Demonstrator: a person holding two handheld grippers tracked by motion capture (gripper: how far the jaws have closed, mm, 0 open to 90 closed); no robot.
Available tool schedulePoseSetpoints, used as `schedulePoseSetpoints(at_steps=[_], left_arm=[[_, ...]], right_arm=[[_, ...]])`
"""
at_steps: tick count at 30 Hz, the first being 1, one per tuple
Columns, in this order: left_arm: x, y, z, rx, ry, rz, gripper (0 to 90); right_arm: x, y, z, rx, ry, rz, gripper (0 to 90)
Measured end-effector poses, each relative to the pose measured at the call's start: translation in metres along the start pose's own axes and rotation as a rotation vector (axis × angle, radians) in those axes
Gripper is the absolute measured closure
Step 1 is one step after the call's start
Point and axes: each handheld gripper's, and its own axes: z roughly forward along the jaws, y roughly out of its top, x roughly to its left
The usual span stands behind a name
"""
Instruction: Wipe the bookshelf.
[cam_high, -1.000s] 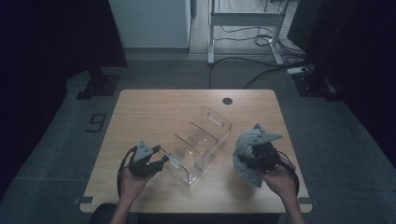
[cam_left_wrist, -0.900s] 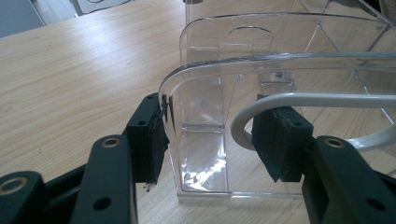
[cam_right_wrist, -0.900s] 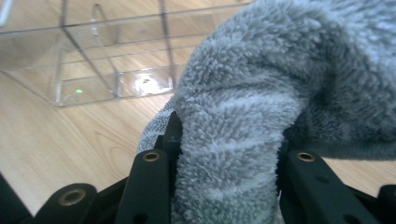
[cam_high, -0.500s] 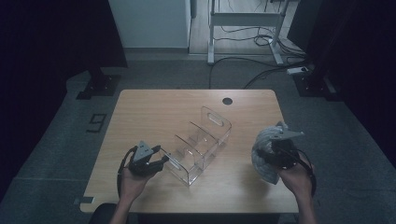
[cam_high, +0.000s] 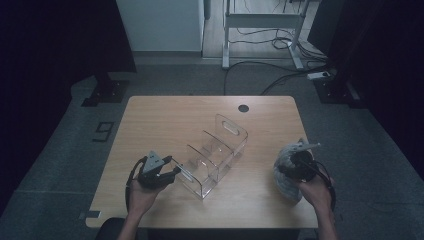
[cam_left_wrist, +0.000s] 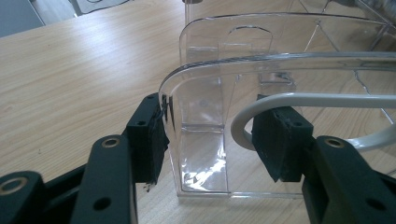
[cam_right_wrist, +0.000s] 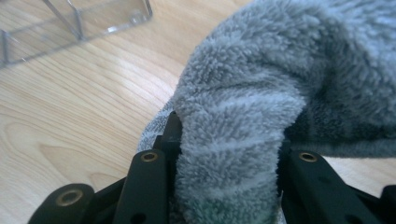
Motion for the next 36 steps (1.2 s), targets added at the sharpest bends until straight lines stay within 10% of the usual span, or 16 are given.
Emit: schedulePoseSetpoints(at_steps=[13,21,36], left_arm=[[0.000,0.000,0.000,0.001,0.001,0.003,45.9],[-0.002,0.003,0.000,0.015,0.011,0.055,38.6],[-0.003,0.000,-0.014,0.044,-0.006,0.029,21.2]], right_arm=[[-0.011,-0.017,0.039,0.144,0.000,-0.014,47.5],[-0.010,-0.013,0.028,0.111,0.002,-0.025,36.7],[0.004,0.009,-0.008,-0.052,0.060,-0.036,35.0]])
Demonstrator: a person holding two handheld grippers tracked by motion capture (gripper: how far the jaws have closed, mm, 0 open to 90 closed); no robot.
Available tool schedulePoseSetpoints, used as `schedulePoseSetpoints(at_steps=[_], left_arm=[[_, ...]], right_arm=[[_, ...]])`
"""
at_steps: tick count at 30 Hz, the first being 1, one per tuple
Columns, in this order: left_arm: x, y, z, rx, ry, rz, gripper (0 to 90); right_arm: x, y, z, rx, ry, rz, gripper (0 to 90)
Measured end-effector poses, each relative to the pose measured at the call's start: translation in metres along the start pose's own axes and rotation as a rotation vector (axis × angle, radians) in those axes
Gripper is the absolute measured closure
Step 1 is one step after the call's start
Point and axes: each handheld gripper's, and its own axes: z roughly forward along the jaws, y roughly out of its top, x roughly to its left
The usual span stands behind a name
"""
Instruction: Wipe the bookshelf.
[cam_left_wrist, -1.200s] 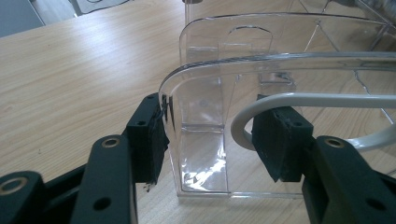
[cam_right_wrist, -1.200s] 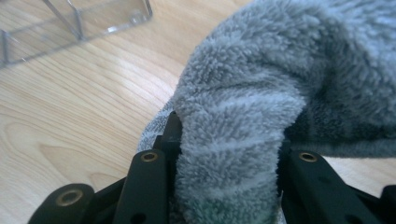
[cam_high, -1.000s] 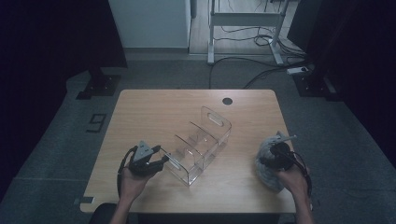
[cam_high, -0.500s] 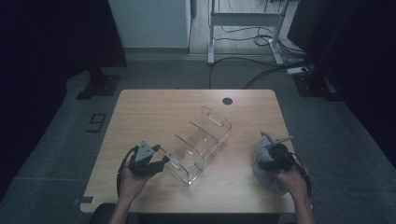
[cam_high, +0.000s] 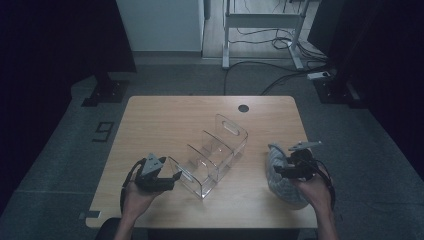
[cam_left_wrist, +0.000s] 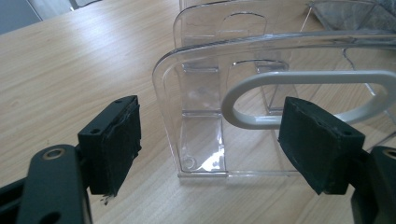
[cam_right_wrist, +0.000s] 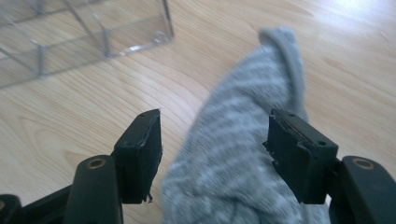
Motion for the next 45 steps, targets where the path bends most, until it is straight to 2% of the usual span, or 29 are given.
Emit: schedulePoseSetpoints(at_steps=[3,10,14,32,41,45], left_arm=[[-0.001,-0.001,-0.002,-0.001,-0.009,-0.016,21.5],[0.001,-0.002,0.004,0.011,0.021,-0.040,22.7],[0.004,-0.002,0.008,0.021,0.034,-0.040,23.3],[0.025,0.004,0.018,0.030,0.051,-0.054,23.1],[0.035,0.009,0.024,0.040,0.045,-0.066,23.1],[0.037,0.010,0.027,0.042,0.033,-0.084,23.4]], right_arm=[[0.005,0.005,0.002,-0.016,0.029,-0.014,35.7],[0.013,0.023,0.011,-0.065,0.124,-0.016,36.6],[0.016,0.036,0.018,-0.094,0.178,-0.015,36.6],[0.025,0.082,0.052,-0.071,0.213,-0.080,34.0],[0.031,0.101,0.058,-0.063,0.229,-0.131,32.1],[0.031,0.104,0.061,-0.045,0.235,-0.130,32.3]])
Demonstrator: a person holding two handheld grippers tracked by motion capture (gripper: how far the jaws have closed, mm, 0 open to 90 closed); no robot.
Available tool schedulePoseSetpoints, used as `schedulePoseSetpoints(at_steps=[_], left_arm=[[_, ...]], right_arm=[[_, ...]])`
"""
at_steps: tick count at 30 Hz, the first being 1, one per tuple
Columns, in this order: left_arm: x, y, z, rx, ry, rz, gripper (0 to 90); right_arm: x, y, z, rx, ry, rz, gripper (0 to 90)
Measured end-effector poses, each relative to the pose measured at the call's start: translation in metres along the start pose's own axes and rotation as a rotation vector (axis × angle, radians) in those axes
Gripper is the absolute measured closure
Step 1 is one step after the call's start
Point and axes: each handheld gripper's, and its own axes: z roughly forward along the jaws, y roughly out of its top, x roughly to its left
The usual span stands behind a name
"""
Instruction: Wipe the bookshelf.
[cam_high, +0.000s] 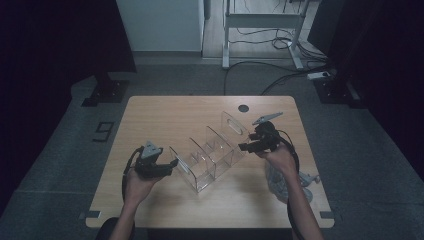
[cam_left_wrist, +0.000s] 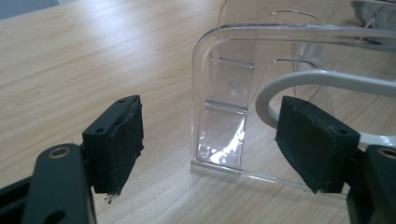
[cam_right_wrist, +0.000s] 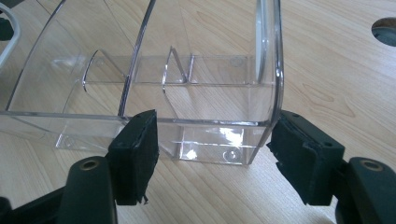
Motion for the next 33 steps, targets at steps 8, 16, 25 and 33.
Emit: schedulePoseSetpoints(at_steps=[8,16,25,33], left_arm=[[0.004,-0.002,0.001,0.000,-0.008,-0.025,24.4],[0.009,-0.003,0.002,-0.002,-0.003,-0.048,25.5],[0.021,-0.005,0.003,-0.005,0.028,-0.081,29.4],[0.028,-0.001,-0.008,-0.005,0.039,-0.065,26.0]], right_arm=[[0.008,-0.004,0.000,0.039,-0.004,-0.030,33.6],[0.021,-0.015,-0.003,0.056,0.004,-0.051,33.2],[0.040,-0.032,-0.006,0.061,0.043,-0.077,35.0],[0.047,-0.039,-0.005,0.065,0.073,-0.067,35.3]])
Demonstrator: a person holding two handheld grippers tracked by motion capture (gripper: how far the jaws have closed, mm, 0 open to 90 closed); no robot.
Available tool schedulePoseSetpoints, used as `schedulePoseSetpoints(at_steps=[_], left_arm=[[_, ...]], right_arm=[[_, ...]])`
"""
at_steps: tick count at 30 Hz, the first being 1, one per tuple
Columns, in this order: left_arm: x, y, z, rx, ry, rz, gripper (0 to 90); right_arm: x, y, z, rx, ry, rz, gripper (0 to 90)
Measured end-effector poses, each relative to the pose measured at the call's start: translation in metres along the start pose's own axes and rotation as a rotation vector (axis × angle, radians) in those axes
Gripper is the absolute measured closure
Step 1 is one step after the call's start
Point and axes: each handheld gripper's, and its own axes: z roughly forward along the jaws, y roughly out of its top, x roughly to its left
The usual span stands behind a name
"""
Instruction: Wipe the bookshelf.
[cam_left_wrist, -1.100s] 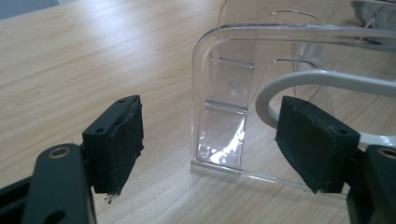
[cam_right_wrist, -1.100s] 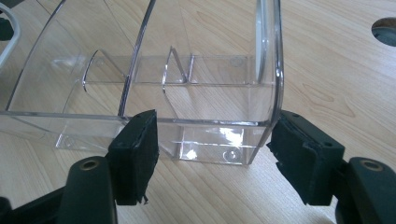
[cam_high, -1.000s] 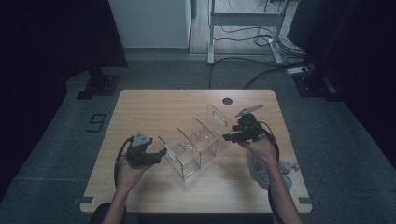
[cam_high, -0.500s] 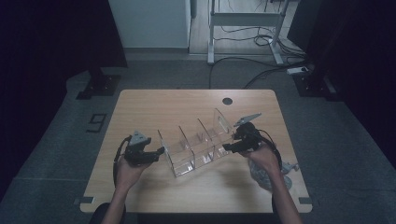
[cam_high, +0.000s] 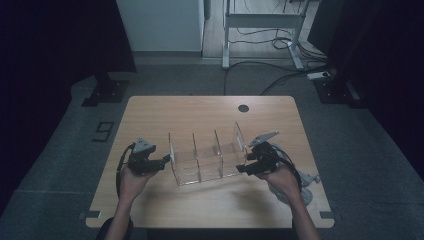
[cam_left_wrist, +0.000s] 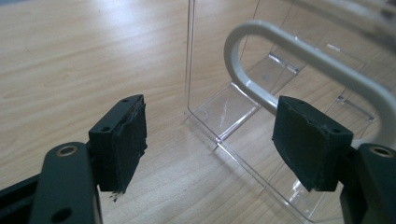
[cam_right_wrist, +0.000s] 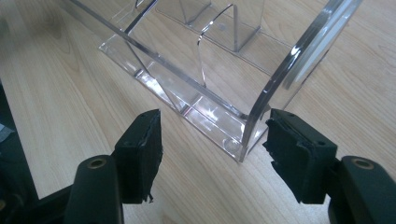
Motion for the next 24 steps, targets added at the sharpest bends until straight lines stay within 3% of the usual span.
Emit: schedulePoseSetpoints(at_steps=[7,13,19,24], left_arm=[[0.002,0.020,-0.023,-0.042,0.011,0.000,26.0],[-0.014,0.040,-0.038,-0.068,0.001,0.046,24.6],[-0.036,0.043,-0.035,-0.047,-0.032,0.079,22.7],[-0.051,0.033,-0.025,-0.009,-0.044,0.082,22.1]], right_arm=[[0.003,-0.003,0.001,0.012,0.009,0.002,34.8],[0.003,-0.003,0.002,0.012,0.010,0.003,34.4],[0.004,-0.004,0.001,0.012,0.011,0.003,34.2],[0.005,-0.004,0.001,0.014,0.010,0.003,33.9]])
